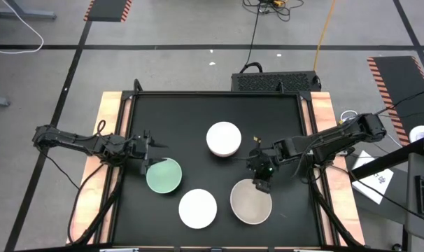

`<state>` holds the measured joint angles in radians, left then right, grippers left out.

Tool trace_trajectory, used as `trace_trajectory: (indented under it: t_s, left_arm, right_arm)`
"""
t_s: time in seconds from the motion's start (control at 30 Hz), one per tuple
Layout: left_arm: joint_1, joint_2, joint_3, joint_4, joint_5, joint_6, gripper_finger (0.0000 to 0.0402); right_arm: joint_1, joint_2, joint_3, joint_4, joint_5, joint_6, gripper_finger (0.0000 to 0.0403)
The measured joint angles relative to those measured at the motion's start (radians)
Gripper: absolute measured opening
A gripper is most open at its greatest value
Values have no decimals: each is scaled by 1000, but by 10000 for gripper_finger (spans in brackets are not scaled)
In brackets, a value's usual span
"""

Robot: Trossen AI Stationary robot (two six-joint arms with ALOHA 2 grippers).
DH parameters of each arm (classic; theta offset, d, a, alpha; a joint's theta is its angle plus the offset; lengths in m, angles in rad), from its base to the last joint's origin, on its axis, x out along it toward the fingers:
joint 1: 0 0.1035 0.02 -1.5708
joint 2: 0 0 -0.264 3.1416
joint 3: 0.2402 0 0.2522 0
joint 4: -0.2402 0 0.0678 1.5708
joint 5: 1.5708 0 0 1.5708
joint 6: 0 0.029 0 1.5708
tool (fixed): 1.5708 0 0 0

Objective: Nest bowls inside each other
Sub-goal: Stack the dark white bowl on top of the center white bowl

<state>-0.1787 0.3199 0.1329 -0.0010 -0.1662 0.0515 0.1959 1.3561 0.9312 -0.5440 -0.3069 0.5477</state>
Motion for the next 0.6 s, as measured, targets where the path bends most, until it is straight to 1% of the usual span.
trace_trajectory:
  t_s: [0.17, 0.33, 0.6]
  left_arm:
    - [0, 0, 0, 0, 0, 0, 241]
    - [0, 0, 0, -1, 0, -1, 241]
    - [0, 0, 0, -5, 1, 3, 241]
  right_arm:
    - [-22, -44, 87, -67, 31, -79, 1]
    - [-59, -53, 188, -190, 72, -151, 1]
    - [-123, -53, 241, -245, 71, -208, 0]
